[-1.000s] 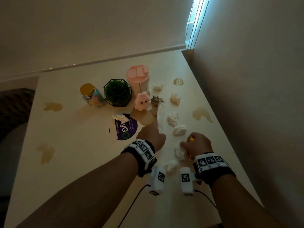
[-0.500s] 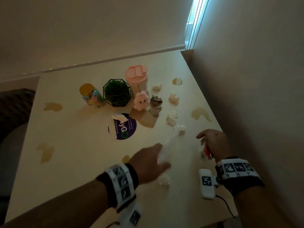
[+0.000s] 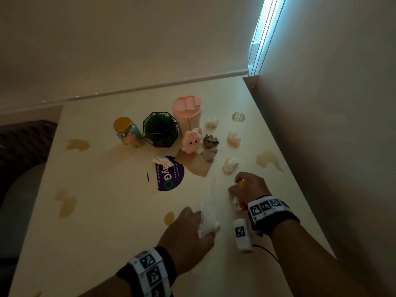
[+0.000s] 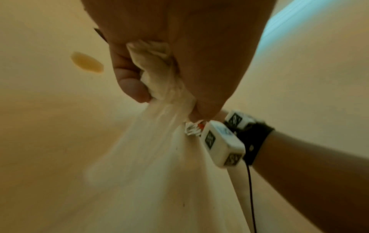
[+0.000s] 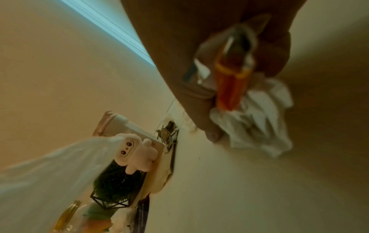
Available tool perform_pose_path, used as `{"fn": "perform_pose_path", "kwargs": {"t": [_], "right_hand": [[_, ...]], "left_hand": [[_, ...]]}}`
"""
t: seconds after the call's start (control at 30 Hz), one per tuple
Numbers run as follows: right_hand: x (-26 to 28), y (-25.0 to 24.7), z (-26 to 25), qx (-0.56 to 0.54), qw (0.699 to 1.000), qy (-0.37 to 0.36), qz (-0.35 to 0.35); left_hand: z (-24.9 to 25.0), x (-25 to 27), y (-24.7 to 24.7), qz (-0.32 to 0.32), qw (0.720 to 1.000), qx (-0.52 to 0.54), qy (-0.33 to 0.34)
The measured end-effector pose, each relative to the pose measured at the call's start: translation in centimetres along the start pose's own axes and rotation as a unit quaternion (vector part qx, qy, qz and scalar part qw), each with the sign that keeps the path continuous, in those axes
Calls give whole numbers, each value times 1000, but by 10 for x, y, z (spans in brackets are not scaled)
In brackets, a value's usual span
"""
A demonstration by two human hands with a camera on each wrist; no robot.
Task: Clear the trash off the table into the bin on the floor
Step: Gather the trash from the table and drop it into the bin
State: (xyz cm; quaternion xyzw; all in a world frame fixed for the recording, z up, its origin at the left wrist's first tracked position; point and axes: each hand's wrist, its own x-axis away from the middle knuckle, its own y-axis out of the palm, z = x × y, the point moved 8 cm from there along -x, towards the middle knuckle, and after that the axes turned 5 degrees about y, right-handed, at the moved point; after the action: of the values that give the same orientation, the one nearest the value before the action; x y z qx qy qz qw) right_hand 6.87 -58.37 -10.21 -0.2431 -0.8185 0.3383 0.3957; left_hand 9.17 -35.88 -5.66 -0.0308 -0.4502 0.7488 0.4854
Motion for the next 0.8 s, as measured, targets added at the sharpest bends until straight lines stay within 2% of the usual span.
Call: {"fn": "perform_pose_path", "kwargs": {"t": [0.17,0.27,0.47,0.6,0.7,0.8], "right_hand": [[16,-2,6,-31,999,-2,-28],[31,-12,13,-60,998,-2,-25],[54,-32,28,-70,997,-8,-41],[62,-41,38,-80,996,-5,-37],[62,-44,43,-85,996,-7,-35],[59,-46,41,-83,996,-14,-32]], "left_hand": [[19,-54,-55,111,990,30,77],[45,-106,-63,139,980,5,142],[78,-178,-25,41,969,-192,150],[76,-202,0,-33,957,-248,145],[74,-204,7,0,952,-263,160],[66,-196,6,40,960,-236,147]]}}
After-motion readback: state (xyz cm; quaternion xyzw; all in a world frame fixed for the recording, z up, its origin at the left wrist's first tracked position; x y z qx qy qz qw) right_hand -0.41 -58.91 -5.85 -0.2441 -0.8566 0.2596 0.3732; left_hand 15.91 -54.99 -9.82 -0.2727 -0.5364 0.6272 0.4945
